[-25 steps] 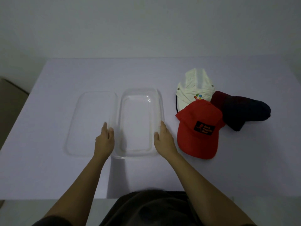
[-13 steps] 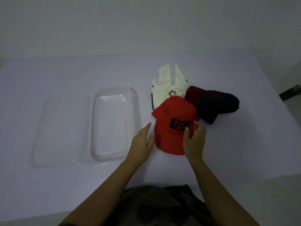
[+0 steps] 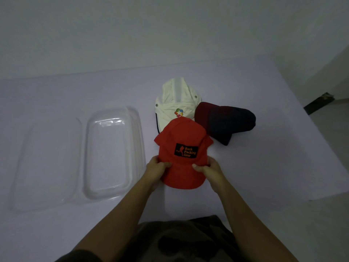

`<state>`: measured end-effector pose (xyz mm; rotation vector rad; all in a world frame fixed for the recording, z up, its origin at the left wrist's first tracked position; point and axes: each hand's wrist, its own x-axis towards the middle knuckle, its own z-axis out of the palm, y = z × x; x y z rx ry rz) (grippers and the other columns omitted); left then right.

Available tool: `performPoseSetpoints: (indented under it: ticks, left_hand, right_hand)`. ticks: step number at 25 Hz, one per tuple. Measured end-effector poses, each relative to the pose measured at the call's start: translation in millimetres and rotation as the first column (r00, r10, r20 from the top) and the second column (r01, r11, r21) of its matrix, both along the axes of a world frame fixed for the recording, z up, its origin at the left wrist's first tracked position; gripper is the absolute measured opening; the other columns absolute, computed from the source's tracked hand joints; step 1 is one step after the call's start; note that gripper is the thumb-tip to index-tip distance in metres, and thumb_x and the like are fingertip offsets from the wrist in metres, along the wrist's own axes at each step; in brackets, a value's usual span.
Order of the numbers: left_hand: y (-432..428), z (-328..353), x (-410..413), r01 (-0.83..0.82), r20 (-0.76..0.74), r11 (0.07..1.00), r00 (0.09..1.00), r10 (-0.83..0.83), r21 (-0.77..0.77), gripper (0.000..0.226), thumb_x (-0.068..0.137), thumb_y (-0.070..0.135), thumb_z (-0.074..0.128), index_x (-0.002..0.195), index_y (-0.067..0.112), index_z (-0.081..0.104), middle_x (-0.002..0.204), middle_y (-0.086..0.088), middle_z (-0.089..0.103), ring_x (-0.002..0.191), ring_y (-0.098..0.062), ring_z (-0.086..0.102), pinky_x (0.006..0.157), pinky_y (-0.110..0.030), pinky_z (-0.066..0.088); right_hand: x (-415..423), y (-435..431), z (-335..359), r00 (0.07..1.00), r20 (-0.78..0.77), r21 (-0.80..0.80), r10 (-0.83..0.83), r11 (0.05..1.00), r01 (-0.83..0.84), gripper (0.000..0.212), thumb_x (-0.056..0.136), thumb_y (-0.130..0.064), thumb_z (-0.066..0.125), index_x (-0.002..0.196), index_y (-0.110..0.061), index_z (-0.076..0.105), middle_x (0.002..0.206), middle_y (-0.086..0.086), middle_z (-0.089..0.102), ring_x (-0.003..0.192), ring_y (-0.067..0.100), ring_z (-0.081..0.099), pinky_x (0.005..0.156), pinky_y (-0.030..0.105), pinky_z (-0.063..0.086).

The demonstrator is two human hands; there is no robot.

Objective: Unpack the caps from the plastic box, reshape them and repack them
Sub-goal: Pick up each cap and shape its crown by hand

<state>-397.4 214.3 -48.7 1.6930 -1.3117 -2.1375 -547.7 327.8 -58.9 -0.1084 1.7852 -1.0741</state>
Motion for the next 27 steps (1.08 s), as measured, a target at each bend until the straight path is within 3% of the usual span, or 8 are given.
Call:
performPoseSetpoints:
  ticks: [5,7,9,12,16,20,24,27]
  left_hand:
    - [0.8,10.7,-10.4,-0.212,-0.146,0.976,0.965,0.216,0.041,0.021,0.085,0.022,0.044,0.094,0.007,0.055,0.090,-0.003,0.061,0.091,-0.023,0.058,0.076,-0.034,0.048]
    - [3.7,12.5,-17.6,-0.287,-0.104,0.958,0.953,0.286,0.000,0.039,0.097,0.035,0.028,0.085,0.016,0.060,0.089,0.000,0.064,0.088,-0.018,0.059,0.083,-0.034,0.049]
    - [6.7,5.5,-21.7,-0.272,-0.021,0.958,0.962,0.272,-0.084,0.058,0.096,0.054,0.017,0.105,0.018,0.062,0.106,-0.004,0.066,0.098,-0.019,0.061,0.095,-0.040,0.047]
    - [10.2,3.9,-21.2,-0.329,0.035,0.940,0.942,0.333,-0.087,0.061,0.097,0.053,0.018,0.096,0.016,0.065,0.104,-0.012,0.067,0.100,-0.028,0.062,0.096,-0.046,0.049]
    - [12.5,8.0,-23.2,-0.340,-0.057,0.936,0.937,0.346,0.087,0.048,0.101,0.040,0.027,0.088,0.017,0.067,0.093,-0.014,0.070,0.088,-0.029,0.065,0.082,-0.040,0.055]
    - [17.6,16.5,-21.7,-0.377,-0.150,0.908,0.902,0.405,0.184,0.039,0.101,0.034,0.035,0.096,0.013,0.067,0.079,-0.009,0.070,0.075,-0.025,0.064,0.061,-0.031,0.056]
    - [9.5,10.5,-13.4,-0.388,-0.184,0.921,0.906,0.382,0.000,0.042,0.100,0.043,0.027,0.094,0.016,0.058,0.088,-0.001,0.064,0.089,-0.021,0.061,0.071,-0.032,0.050]
    - [11.4,17.2,-12.9,-0.315,-0.142,0.925,0.947,0.289,-0.212,0.033,0.100,0.041,0.029,0.124,0.020,0.037,0.104,0.003,0.053,0.095,-0.013,0.053,0.082,-0.032,0.045]
  right_hand:
    - [1.7,-4.4,23.9,0.976,0.179,-0.246,-0.123,0.955,0.166,0.042,0.097,-0.011,0.047,0.129,-0.038,0.040,0.125,-0.004,0.058,0.112,0.016,0.057,0.098,0.043,0.046]
    - [7.6,-12.0,28.5,0.970,0.093,-0.278,-0.223,0.930,0.240,0.036,0.103,-0.023,0.033,0.137,-0.033,0.040,0.128,-0.007,0.054,0.113,0.013,0.054,0.099,0.035,0.044]
    - [15.7,-18.6,31.3,0.973,-0.113,-0.259,-0.201,0.952,0.166,0.041,0.102,-0.038,0.029,0.140,-0.030,0.040,0.126,-0.014,0.051,0.112,0.007,0.052,0.094,0.027,0.042]
    - [23.7,-20.5,25.7,0.964,-0.226,-0.269,-0.144,0.960,0.080,0.042,0.099,-0.045,0.032,0.136,-0.032,0.048,0.130,-0.009,0.058,0.116,0.008,0.056,0.099,0.031,0.046]
    - [24.6,-24.2,29.3,0.984,0.069,-0.175,-0.162,0.969,0.172,0.038,0.100,-0.041,0.037,0.121,-0.021,0.062,0.108,0.004,0.070,0.099,0.017,0.065,0.078,0.029,0.054]
    - [24.9,-28.7,31.9,0.984,0.162,-0.103,-0.076,0.990,0.094,0.043,0.097,-0.048,0.041,0.122,-0.020,0.062,0.109,0.008,0.070,0.101,0.022,0.066,0.087,0.038,0.055]
    - [16.3,-25.6,35.4,0.993,-0.057,-0.260,-0.099,0.962,0.081,0.037,0.102,-0.036,0.031,0.136,-0.030,0.044,0.134,-0.004,0.052,0.117,0.012,0.054,0.095,0.029,0.046]
    - [18.7,-16.7,27.4,0.983,-0.182,-0.280,-0.037,0.960,-0.016,0.048,0.102,-0.026,0.034,0.147,-0.033,0.020,0.145,-0.008,0.030,0.129,0.011,0.037,0.105,0.030,0.036]
